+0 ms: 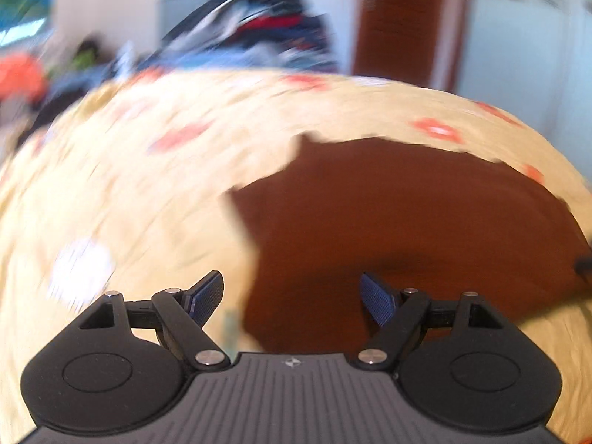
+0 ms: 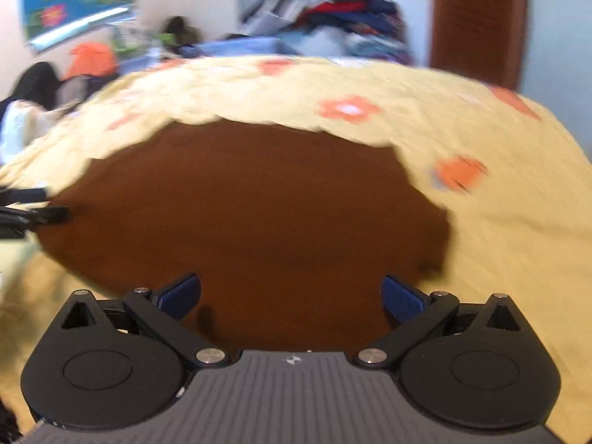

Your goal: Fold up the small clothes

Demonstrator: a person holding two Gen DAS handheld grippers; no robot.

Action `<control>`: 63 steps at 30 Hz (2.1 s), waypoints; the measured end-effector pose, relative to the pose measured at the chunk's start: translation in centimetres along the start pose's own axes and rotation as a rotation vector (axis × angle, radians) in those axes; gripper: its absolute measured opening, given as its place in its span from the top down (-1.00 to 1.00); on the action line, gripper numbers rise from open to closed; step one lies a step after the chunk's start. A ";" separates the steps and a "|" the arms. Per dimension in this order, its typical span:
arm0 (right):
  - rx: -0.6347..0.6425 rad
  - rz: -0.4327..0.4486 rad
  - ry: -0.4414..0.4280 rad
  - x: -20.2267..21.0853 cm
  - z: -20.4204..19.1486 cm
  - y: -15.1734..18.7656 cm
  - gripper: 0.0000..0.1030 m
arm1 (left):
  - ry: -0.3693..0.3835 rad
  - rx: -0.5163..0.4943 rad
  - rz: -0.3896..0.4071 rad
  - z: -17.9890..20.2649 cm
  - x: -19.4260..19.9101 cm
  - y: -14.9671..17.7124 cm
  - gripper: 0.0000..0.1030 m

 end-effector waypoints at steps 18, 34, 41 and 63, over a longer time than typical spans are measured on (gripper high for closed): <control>-0.085 -0.135 -0.062 1.4 4.3 2.0 0.37 | 0.174 0.075 -0.032 -1.9 1.3 1.3 0.82; -0.234 -0.052 -0.104 -10.4 6.3 -13.0 -0.50 | 0.141 0.076 -0.016 -1.7 -13.5 -13.7 -0.08; -0.206 -0.082 -0.158 -14.7 4.5 -14.3 0.69 | 0.030 -0.048 -0.001 0.1 -16.1 -13.5 0.86; -0.020 0.001 -0.099 -13.5 -1.1 -12.2 -0.60 | 0.109 -0.179 -0.017 5.0 -16.1 -12.1 -0.57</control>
Point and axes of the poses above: each gripper's, at about its wrist camera, not at the fingertips, and x roughly against the way its jaws point, z to its right, y to its underside, the point moved 7 cm from there along -x, roughly the way its jaws point, and after that the axes turned 13 degrees about -x, right-handed, at the moved point
